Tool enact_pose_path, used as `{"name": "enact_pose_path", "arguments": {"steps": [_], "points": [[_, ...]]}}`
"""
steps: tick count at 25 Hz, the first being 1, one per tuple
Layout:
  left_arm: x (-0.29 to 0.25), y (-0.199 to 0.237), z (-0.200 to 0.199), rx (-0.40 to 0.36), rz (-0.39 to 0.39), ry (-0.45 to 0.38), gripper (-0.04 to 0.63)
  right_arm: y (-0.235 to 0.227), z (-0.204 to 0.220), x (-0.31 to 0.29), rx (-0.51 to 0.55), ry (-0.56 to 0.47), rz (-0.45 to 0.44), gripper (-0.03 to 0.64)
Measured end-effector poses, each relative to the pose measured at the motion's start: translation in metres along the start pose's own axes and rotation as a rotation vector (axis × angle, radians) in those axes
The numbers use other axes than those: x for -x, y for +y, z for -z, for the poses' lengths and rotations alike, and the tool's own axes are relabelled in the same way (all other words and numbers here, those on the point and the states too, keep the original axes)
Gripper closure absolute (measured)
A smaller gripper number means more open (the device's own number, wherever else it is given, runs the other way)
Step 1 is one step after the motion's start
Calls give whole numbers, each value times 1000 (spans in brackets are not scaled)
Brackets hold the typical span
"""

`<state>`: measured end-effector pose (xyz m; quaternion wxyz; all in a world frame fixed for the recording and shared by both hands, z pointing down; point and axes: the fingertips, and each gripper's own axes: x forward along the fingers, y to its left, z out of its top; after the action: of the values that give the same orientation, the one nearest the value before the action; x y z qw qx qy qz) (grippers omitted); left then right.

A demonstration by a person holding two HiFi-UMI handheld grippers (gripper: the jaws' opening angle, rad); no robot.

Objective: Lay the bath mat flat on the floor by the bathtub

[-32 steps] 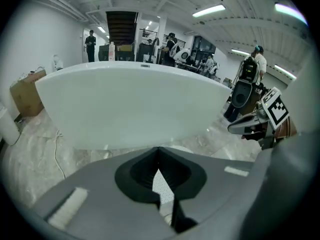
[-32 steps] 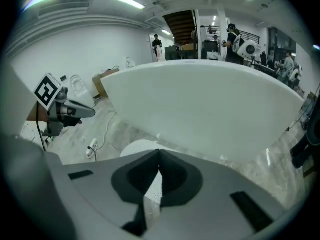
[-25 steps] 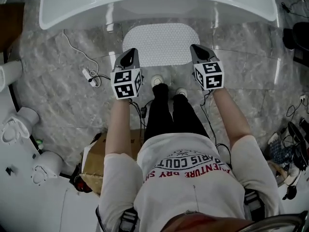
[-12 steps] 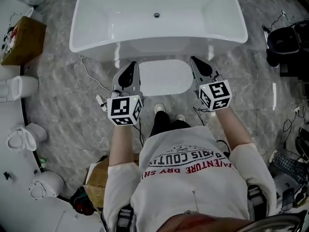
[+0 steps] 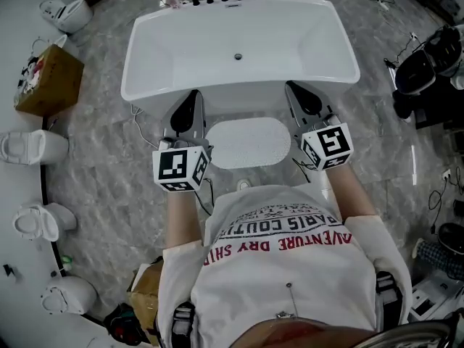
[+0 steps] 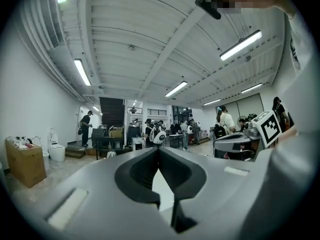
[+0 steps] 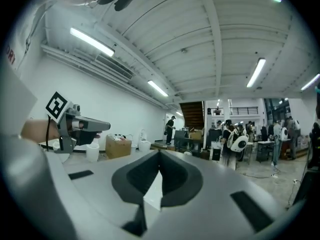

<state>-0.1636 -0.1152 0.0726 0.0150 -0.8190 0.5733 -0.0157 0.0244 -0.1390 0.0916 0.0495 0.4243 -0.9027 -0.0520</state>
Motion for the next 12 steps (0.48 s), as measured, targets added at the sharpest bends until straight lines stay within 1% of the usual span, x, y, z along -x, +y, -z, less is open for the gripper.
{"name": "enact_pose_path", "arguments": {"steps": [3,6,12], "points": [[2,2,-6,-14,-9,0,583,4,-8,1,24,-25,0,607],[4,1,-6,-33,0,22,583,8,-5,1,26,-19,-2,609],[8,3,-4,-16,12,35,583,16,-1,-4,1,-11,-14,609]]}}
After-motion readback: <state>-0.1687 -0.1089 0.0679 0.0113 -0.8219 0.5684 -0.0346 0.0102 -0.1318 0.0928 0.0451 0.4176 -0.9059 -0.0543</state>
